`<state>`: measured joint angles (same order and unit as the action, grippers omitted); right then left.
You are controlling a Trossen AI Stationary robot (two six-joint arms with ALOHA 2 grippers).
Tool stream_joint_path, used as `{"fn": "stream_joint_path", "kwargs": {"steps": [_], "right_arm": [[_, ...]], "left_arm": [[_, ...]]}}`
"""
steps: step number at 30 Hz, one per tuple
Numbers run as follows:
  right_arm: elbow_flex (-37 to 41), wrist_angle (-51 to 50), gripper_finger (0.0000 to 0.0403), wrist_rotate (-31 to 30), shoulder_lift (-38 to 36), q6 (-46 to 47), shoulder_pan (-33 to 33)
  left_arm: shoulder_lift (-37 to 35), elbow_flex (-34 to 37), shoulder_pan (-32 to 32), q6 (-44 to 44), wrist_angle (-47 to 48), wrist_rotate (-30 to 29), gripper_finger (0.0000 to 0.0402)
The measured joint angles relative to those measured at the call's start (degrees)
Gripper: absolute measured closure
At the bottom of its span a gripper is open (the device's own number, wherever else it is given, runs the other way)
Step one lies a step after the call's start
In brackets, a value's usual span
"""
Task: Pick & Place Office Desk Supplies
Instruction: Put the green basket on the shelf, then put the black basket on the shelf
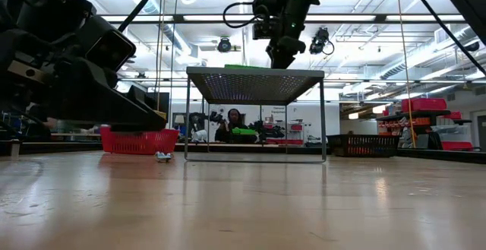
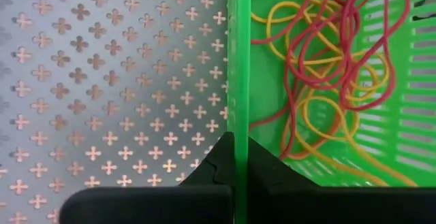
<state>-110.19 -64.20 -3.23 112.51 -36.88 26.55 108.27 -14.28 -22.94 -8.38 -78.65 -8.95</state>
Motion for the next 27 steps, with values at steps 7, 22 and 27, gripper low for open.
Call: {"fn": "stream_joint_path", "kwargs": {"steps": [7, 22, 27], "right_arm": [[0.00, 0.11, 0.0351, -1.29, 0.00, 0.02, -0.17], [-0.89, 1.72, 0.0252, -4.73, 0.00, 1.07, -1.81], [-3.35, 1.07, 0.0231, -4.69, -0.07, 1.83, -3.41]], "left_arm": [[0.02, 0.02, 0.00, 0.07, 0.22, 0.40, 0.0232], [0.02, 0.02, 0.00, 0.22, 1.07, 0.46, 0.0232], [0.01, 0.02, 0.00, 0.22, 1.07, 0.47, 0.0232]]}}
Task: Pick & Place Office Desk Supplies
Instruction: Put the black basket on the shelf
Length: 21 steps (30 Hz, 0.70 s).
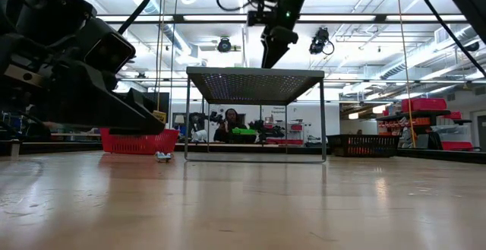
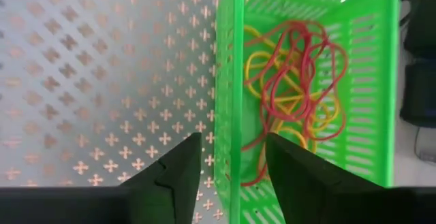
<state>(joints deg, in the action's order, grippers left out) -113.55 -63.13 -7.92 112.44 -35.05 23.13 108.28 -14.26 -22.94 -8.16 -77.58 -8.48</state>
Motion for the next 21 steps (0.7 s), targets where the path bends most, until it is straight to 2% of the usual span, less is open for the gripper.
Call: {"fn": "stream_joint_path", "kwargs": {"steps": [4, 8, 11, 13, 14, 17, 21], "right_arm": [[-3.22, -4.27, 0.0229, -2.18, -0.59, 1.75, -2.32], [-8.43, -16.85, 0.0229, -3.80, -0.78, 6.67, -5.03], [-11.49, -26.09, 0.0229, -2.78, -0.85, 12.53, -6.94], [-11.48, -26.92, 0.0229, -1.75, -1.19, 16.31, -8.17], [-10.29, -26.31, 0.0229, 0.28, -2.17, 17.83, -8.62], [-6.90, -27.07, 0.0229, 11.49, -5.06, 19.94, -9.85], [1.16, -22.17, 0.0229, 22.09, -7.81, 24.49, -11.93]], "left_arm": [[0.01, 0.00, 0.00, 0.00, 0.35, -0.01, 0.0232], [0.01, 0.01, -0.20, -0.01, 0.93, -0.02, 0.0232], [0.01, 0.00, -0.77, 0.24, 0.96, -0.03, 0.0232], [0.01, 0.00, -1.13, 0.24, 0.94, -0.01, 0.0232], [0.00, 0.01, -1.28, 0.24, 0.95, 0.00, 0.0232], [0.01, 0.05, -1.74, 0.24, 1.01, -0.05, 0.0232], [0.01, 0.11, -2.33, 0.34, 1.09, -0.26, 0.0232]]}}
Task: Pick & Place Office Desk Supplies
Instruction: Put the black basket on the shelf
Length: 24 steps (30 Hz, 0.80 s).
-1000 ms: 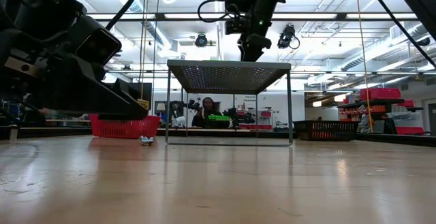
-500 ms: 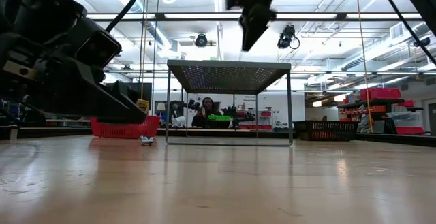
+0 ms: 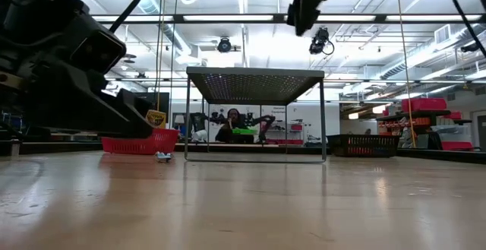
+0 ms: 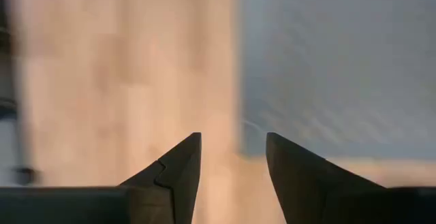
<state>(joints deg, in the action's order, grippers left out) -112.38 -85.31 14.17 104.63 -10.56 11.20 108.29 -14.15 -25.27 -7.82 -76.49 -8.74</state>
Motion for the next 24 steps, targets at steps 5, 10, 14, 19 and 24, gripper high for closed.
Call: {"fn": "stream_joint_path", "kwargs": {"steps": [5, 10, 14, 19, 24], "right_arm": [[14.86, 17.42, 0.0229, 14.18, -6.35, 6.44, -5.87], [31.87, 33.87, 0.0229, 17.37, -9.72, 14.94, -13.82], [46.98, 55.19, 0.0229, 16.40, -10.42, 22.62, -20.76], [65.55, 92.47, 0.0229, 9.60, -10.63, 32.76, -26.37], [80.80, 120.19, 0.0229, -1.87, -10.66, 40.36, -29.58]], "left_arm": [[0.00, 0.00, -0.27, 0.38, 0.00, -0.21, 0.0232], [0.00, 0.00, -0.27, 0.36, 0.00, -0.23, 0.0232], [0.00, 0.01, -0.27, 0.36, -0.02, -0.23, 0.0232], [0.00, 0.00, -0.27, 0.32, -0.22, -0.23, 0.0232], [0.00, 0.00, -0.27, -0.25, -0.39, -0.23, 0.0232]]}}
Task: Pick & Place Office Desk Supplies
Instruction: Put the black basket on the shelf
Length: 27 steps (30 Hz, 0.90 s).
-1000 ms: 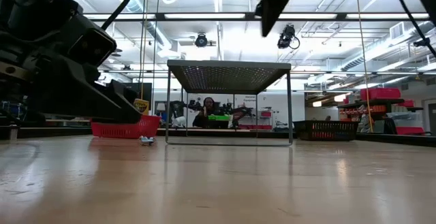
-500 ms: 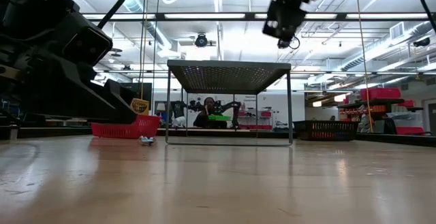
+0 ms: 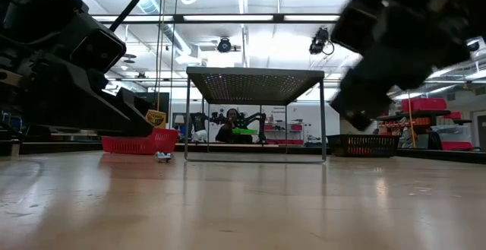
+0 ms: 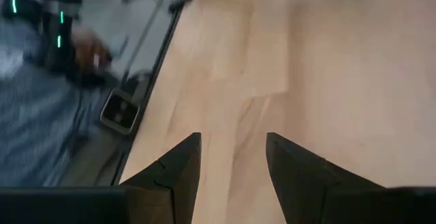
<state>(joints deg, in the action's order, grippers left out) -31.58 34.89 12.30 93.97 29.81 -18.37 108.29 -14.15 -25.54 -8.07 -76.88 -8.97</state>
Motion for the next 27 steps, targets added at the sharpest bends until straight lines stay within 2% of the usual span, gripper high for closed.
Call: {"fn": "stream_joint_path", "kwargs": {"steps": [3, 7, 14, 21, 27], "right_arm": [[6.25, 6.38, 0.0229, -6.43, -0.04, 2.35, -1.51], [11.19, 7.68, 0.0229, -14.60, -0.06, 4.33, -1.61], [14.17, 2.43, 0.0230, -30.14, -0.20, 3.69, 2.51], [14.20, -3.49, 0.0230, -42.33, -0.38, -0.54, 9.29], [14.42, -12.56, 0.0230, -54.74, -4.72, -0.94, 16.23]], "left_arm": [[0.00, 0.00, 0.00, -0.12, -0.02, 0.00, 0.0232], [0.00, -0.02, 0.00, -0.11, -0.04, -0.16, 0.0232], [0.00, -0.02, 0.00, -0.14, -0.04, -1.48, 0.0232], [0.00, -0.02, 0.00, -0.21, -0.02, -1.51, 0.0232], [0.02, -0.04, 0.00, -0.29, 0.02, -1.51, 0.0232]]}}
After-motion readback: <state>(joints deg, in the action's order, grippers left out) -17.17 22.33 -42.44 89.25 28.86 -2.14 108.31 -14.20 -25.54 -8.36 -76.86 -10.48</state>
